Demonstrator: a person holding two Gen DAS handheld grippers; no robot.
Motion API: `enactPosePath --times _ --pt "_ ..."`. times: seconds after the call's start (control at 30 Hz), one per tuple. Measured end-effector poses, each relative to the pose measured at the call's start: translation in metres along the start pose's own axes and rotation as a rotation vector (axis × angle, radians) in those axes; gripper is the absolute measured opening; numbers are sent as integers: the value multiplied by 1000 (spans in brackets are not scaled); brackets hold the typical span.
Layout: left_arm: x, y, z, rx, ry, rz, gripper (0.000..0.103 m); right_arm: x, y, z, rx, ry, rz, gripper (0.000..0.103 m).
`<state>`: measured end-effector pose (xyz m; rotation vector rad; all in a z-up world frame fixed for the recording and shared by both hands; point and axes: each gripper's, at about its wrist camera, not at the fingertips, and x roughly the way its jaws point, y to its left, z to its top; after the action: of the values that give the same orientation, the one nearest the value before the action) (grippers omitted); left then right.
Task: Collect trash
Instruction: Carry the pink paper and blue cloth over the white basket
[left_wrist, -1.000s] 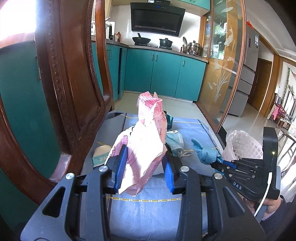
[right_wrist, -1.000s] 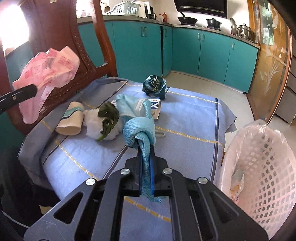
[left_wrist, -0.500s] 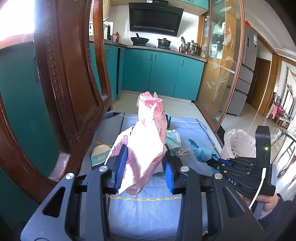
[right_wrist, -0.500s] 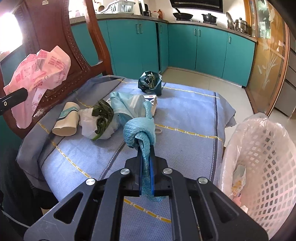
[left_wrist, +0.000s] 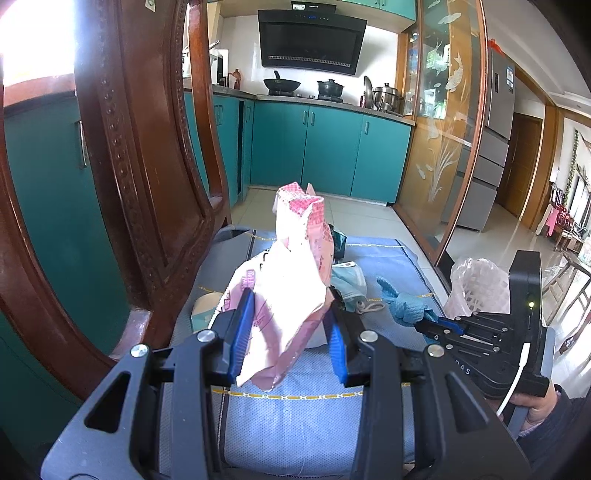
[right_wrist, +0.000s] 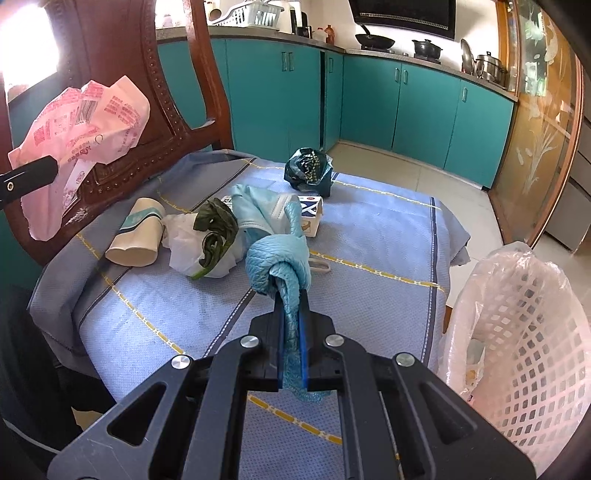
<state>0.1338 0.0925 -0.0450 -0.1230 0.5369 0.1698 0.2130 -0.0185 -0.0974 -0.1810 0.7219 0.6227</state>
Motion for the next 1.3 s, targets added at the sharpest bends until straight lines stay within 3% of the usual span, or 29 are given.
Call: enactPosePath --times 0.97,1.3 --pt "-1 -14 -5 36 0 -5 38 -31 -5 -6 -22 -57 -59 7" --pt "5 -34 -5 58 22 -69 38 -75 -50 -17 121 -187 -142 7"
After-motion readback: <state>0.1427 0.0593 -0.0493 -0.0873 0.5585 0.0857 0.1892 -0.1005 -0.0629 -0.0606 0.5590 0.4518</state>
